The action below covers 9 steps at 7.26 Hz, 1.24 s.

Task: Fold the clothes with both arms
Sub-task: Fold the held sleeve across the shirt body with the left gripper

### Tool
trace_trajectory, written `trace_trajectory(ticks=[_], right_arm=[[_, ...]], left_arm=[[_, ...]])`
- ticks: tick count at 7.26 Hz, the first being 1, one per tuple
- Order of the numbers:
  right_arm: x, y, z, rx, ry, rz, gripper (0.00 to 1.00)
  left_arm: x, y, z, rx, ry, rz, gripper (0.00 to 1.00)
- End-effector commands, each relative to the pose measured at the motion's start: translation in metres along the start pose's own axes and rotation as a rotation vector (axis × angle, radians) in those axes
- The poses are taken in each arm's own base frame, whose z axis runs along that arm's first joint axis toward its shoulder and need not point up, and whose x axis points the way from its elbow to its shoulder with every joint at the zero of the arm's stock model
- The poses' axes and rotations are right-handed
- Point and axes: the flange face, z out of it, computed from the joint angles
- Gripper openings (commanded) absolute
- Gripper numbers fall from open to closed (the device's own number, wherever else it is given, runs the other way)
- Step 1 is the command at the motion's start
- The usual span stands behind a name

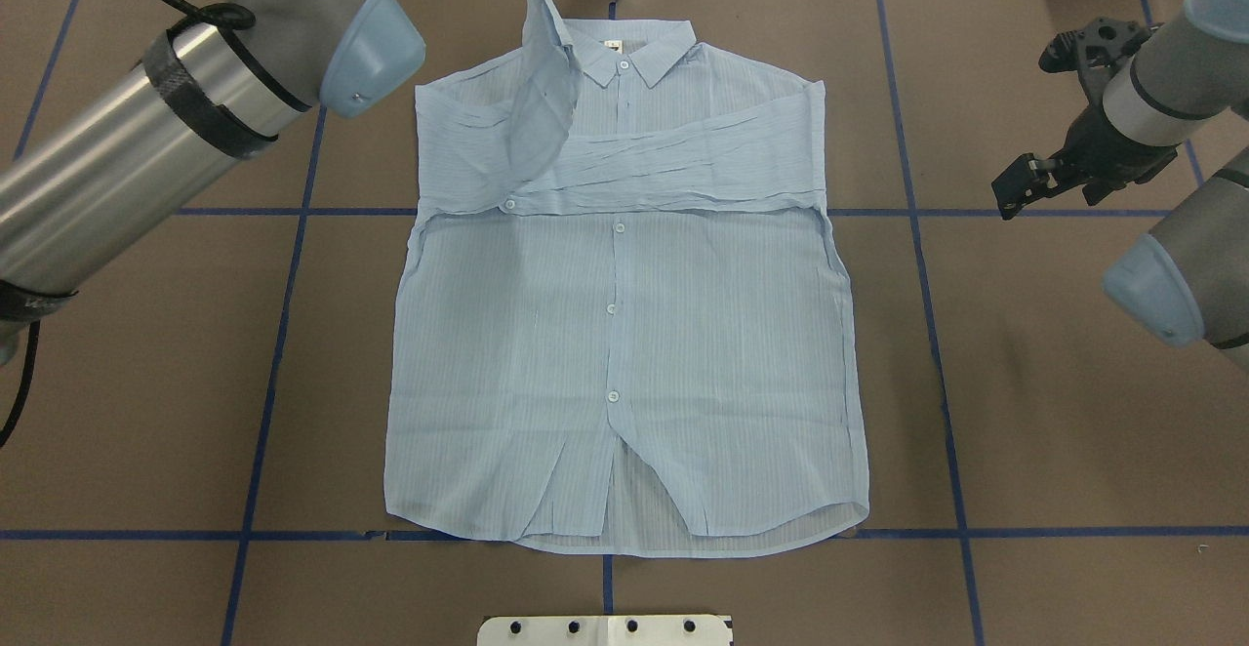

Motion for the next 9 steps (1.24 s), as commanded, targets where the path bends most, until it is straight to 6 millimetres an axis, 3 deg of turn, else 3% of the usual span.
trace_trajectory(ticks=[1,4,6,9], right_arm=[[0.002,0.001,0.002,-0.004,0.003,0.005,1.0],[0.002,0.0,0.003,-0.002,0.001,0.005,1.0],[0.002,-0.001,0.003,-0.001,0.001,0.006,1.0],[-0.002,-0.003,-0.001,0.007,-0.004,0.002,1.0]], left_arm=[[0.017,0.013,0.054,0.006,0.014,-0.025,0.0],[0.053,0.068,0.149,0.014,0.024,0.007,0.0],[0.042,0.087,0.204,0.049,0.062,0.019,0.0],[0.051,0.118,0.235,0.08,0.081,0.042,0.0]])
